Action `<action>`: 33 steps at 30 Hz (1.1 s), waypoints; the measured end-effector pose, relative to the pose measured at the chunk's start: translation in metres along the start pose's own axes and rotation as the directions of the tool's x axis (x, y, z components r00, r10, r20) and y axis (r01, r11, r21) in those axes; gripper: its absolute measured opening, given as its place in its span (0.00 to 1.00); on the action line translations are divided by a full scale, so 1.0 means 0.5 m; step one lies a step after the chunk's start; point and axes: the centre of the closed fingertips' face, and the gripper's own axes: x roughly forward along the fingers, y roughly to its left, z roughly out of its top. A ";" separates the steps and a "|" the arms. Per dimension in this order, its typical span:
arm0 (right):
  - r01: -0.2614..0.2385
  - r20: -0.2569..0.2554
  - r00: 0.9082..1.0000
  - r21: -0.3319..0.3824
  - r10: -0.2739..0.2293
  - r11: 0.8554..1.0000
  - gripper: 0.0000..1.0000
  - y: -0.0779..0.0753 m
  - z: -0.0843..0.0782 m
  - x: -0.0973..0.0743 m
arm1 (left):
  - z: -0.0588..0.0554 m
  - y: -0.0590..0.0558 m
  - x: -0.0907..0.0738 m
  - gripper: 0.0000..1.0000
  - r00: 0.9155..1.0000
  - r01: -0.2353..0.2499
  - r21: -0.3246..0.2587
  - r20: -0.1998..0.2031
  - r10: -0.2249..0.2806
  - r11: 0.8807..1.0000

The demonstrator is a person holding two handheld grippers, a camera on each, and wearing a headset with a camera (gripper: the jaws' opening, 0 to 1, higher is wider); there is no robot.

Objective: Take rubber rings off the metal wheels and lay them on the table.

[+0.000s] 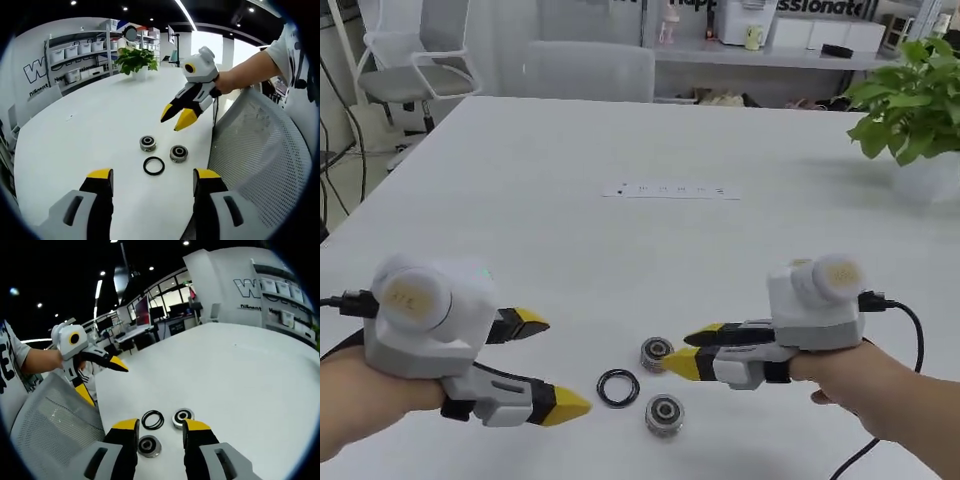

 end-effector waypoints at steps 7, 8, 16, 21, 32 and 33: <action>0.010 -0.007 1.000 -0.077 -0.010 0.997 0.40 0.015 -0.003 -0.040 | 0.000 -0.009 -0.022 0.64 1.000 -0.018 -0.011 0.000 0.018 1.000; 0.010 -0.006 1.000 -0.081 -0.010 0.997 0.41 0.017 -0.004 -0.044 | 0.000 -0.010 -0.025 0.64 1.000 -0.020 -0.012 0.002 0.020 1.000; 0.042 0.008 0.999 -0.133 -0.042 0.990 0.54 0.023 0.002 -0.088 | 0.000 -0.020 -0.047 0.65 0.999 -0.033 -0.041 0.012 0.033 0.999; 0.065 -0.007 0.998 -0.199 -0.068 0.978 0.61 0.028 -0.009 -0.115 | 0.000 -0.026 -0.059 0.67 0.999 -0.043 -0.058 0.016 0.044 0.997; 0.105 -0.028 0.993 -0.230 -0.115 0.968 0.65 0.029 -0.042 -0.170 | -0.006 -0.043 -0.081 0.71 0.998 -0.057 -0.078 0.020 0.058 0.995; 0.110 -0.025 0.993 -0.224 -0.118 0.968 0.66 0.029 -0.044 -0.174 | -0.008 -0.044 -0.082 0.71 0.998 -0.058 -0.079 0.018 0.060 0.995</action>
